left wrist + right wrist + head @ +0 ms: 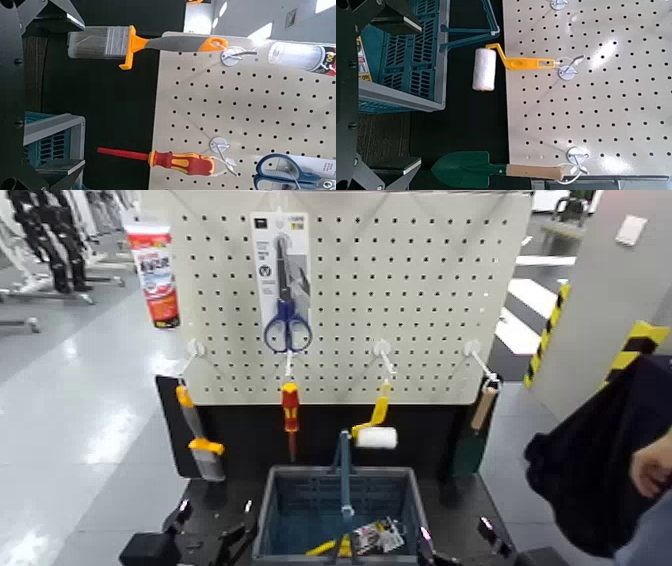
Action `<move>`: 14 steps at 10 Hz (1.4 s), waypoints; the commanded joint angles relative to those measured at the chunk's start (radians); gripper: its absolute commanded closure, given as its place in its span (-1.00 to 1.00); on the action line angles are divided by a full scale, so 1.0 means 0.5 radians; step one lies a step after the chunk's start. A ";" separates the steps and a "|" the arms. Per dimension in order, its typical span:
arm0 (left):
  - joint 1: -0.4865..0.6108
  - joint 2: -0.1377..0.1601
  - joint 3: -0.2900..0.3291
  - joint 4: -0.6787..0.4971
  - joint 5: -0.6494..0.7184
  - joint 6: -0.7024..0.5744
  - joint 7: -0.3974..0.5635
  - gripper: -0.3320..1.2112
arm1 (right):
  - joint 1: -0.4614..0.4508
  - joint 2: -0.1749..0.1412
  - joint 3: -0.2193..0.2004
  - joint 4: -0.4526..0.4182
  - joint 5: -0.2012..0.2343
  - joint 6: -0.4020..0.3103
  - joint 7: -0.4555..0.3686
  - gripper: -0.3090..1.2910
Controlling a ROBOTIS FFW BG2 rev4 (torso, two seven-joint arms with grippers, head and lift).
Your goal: Put the yellow roller into the crate.
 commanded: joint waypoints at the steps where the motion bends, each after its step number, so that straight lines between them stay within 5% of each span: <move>1: -0.003 0.000 -0.001 0.000 -0.007 0.002 0.000 -0.43 | -0.002 -0.001 0.005 0.003 -0.002 0.003 -0.005 -0.44; 5: 0.000 -0.003 -0.001 0.000 -0.010 0.005 0.003 -0.43 | -0.026 -0.004 -0.017 -0.003 -0.038 0.064 0.038 -0.43; 8: 0.000 -0.006 0.005 0.003 -0.007 0.005 0.003 -0.43 | -0.131 0.011 -0.149 -0.031 -0.032 0.227 0.268 -0.44; 14: 0.000 -0.018 0.014 0.006 -0.004 -0.004 0.003 -0.43 | -0.609 -0.093 -0.188 0.110 0.023 0.524 0.679 -0.45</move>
